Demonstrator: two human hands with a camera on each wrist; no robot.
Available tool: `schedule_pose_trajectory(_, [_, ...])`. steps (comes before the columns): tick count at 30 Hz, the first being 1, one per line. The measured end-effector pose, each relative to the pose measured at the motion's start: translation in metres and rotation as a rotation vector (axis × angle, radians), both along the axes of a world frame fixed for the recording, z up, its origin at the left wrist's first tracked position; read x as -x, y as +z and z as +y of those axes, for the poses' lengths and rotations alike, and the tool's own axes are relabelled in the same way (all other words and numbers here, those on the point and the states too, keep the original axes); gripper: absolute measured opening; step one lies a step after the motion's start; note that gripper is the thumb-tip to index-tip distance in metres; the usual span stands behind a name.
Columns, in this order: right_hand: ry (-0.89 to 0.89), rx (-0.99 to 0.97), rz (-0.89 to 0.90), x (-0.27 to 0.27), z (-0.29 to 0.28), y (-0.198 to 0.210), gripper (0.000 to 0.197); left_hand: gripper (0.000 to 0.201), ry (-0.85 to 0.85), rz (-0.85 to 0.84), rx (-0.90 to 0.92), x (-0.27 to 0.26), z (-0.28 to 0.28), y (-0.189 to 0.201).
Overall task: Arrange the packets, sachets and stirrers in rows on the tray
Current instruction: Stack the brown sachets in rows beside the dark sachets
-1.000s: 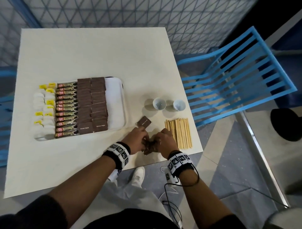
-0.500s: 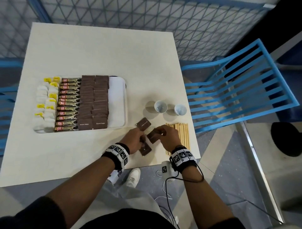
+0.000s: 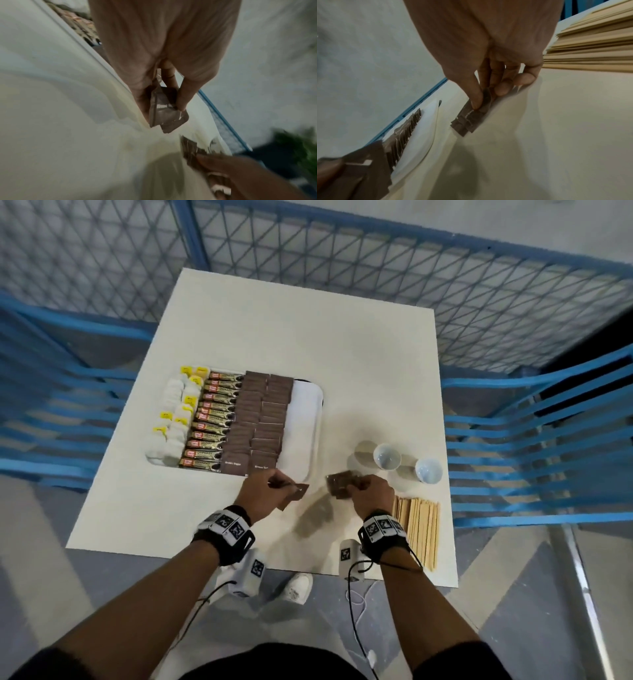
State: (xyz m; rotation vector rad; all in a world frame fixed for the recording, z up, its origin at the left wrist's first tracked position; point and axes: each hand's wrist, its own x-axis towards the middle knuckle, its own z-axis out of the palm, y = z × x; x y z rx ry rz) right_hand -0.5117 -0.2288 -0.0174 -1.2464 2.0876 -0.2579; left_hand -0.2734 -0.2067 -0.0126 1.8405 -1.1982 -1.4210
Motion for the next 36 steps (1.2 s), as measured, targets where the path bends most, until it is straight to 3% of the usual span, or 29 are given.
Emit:
schedule_pose_trajectory(6, [0.045,0.005,0.009,-0.001,-0.002,0.003,0.023,0.031,0.250,0.249,-0.143,-0.018,-0.005,-0.001])
schedule_pose_trajectory(10, [0.055,0.056,-0.032,-0.001,-0.002,0.008,0.019,0.009,0.219,0.487,-0.182,-0.018,-0.009,0.014])
schedule_pose_trajectory(12, [0.050,0.064,-0.119,-0.004,-0.003,0.013,0.019,0.015,0.212,0.535,-0.191,-0.022,-0.012,0.017])
schedule_pose_trajectory(17, [0.157,0.103,-0.388,-0.034,-0.011,0.030,0.016,0.024,0.234,0.521,-0.243,-0.031,-0.027,0.024])
schedule_pose_trajectory(19, [0.223,0.119,-0.461,-0.053,-0.015,0.038,0.014,0.016,0.135,0.513,-0.246,-0.037,-0.033,0.033])
schedule_pose_trajectory(22, [0.271,0.120,-0.529,-0.082,-0.022,0.053,0.012,0.037,-0.048,0.525,-0.245,-0.051,-0.041,0.045])
schedule_pose_trajectory(25, [0.289,0.134,-0.563,-0.108,-0.030,0.055,0.013,0.029,-0.164,0.517,-0.191,-0.071,-0.044,0.046])
schedule_pose_trajectory(30, [0.073,0.214,-0.561,-0.149,-0.031,0.052,0.019,0.029,-0.132,0.550,-0.172,-0.107,-0.054,0.044])
schedule_pose_trajectory(34, [0.025,0.285,-0.543,-0.170,-0.029,0.052,0.010,0.034,-0.090,0.624,-0.236,-0.127,-0.057,0.039])
schedule_pose_trajectory(36, [-0.001,0.321,-0.563,-0.180,-0.026,0.058,0.015,0.036,-0.074,0.691,-0.279,-0.133,-0.056,0.038])
